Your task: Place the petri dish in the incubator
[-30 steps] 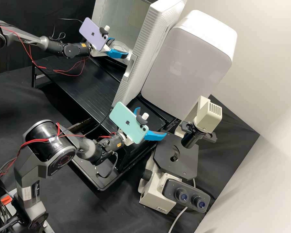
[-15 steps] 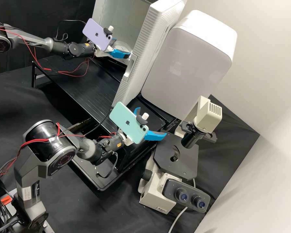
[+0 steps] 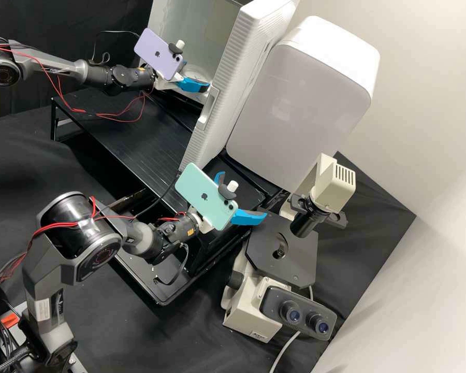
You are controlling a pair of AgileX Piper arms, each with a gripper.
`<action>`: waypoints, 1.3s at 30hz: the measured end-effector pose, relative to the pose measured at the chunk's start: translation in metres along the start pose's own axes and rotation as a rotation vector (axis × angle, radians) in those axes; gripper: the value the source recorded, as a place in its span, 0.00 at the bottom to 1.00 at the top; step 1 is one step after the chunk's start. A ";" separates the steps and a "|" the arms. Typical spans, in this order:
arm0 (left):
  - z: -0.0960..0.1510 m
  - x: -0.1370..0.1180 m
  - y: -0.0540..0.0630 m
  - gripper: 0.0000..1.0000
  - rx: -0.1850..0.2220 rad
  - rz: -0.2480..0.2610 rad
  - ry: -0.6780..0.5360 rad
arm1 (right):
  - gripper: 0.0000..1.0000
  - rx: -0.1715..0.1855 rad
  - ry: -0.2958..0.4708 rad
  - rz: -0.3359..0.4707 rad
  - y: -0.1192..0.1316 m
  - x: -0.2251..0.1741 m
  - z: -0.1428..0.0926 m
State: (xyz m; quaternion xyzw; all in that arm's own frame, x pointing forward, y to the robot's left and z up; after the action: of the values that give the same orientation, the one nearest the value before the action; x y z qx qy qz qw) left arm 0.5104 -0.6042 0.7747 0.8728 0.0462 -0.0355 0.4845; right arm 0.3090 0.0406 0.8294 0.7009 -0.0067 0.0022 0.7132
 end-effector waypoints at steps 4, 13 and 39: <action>0.000 0.000 0.001 0.00 0.004 0.002 -0.001 | 1.00 0.000 0.000 0.000 0.000 0.000 0.000; 0.002 0.004 -0.001 1.00 0.002 0.001 -0.009 | 1.00 0.000 0.000 0.000 0.000 0.000 0.000; -0.004 0.009 -0.001 1.00 0.036 -0.005 0.000 | 1.00 0.000 0.000 0.000 0.000 0.000 0.000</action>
State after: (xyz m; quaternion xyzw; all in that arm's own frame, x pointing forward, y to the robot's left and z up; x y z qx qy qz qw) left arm 0.5196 -0.5995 0.7746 0.8814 0.0475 -0.0377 0.4685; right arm 0.3090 0.0406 0.8294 0.7009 -0.0067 0.0022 0.7132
